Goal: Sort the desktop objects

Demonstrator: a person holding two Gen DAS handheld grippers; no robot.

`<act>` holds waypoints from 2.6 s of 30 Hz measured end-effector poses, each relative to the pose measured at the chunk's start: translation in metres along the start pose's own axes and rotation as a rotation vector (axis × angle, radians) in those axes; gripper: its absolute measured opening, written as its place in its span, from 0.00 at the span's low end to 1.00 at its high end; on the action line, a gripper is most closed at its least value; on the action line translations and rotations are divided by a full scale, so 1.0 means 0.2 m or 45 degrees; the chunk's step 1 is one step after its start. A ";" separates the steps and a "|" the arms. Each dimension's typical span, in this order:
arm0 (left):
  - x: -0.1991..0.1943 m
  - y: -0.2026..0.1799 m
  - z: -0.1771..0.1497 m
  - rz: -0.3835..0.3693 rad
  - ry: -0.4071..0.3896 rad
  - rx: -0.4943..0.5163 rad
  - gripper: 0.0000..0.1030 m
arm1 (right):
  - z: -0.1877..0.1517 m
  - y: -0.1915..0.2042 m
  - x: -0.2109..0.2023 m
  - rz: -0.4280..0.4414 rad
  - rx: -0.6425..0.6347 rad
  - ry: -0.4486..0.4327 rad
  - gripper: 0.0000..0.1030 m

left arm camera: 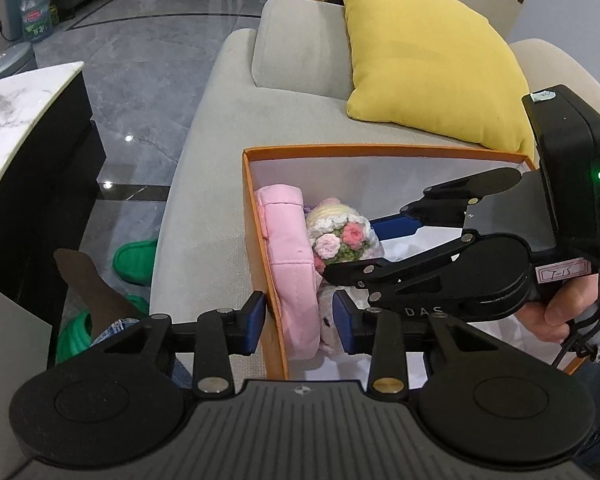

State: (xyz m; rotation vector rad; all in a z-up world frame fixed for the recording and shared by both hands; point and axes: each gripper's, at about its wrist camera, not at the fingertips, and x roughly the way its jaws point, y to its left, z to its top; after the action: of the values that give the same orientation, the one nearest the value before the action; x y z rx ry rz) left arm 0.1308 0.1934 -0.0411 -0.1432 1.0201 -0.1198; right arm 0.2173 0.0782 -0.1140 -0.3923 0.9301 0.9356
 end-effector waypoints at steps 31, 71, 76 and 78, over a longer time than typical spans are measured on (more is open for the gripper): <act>-0.08 -0.06 -0.02 0.239 -0.030 -0.062 0.40 | -0.22 0.00 -0.17 -0.028 0.062 0.097 0.55; -0.35 -0.82 -0.01 -0.121 -0.207 0.361 0.23 | -0.63 -0.48 -1.15 -0.486 0.391 -0.099 0.52; -0.20 -1.14 0.01 -0.248 -0.126 0.448 0.24 | -0.89 -0.71 -1.21 -0.639 0.605 0.019 0.52; -0.14 -1.24 0.00 -0.279 -0.090 0.465 0.24 | -0.96 -0.77 -1.18 -0.684 0.653 0.060 0.53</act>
State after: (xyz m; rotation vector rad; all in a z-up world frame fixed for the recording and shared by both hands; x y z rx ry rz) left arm 0.1072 -0.0455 0.0260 0.0743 0.8941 -0.4940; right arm 0.1867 -0.2536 -0.0433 -0.2042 1.0007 0.1838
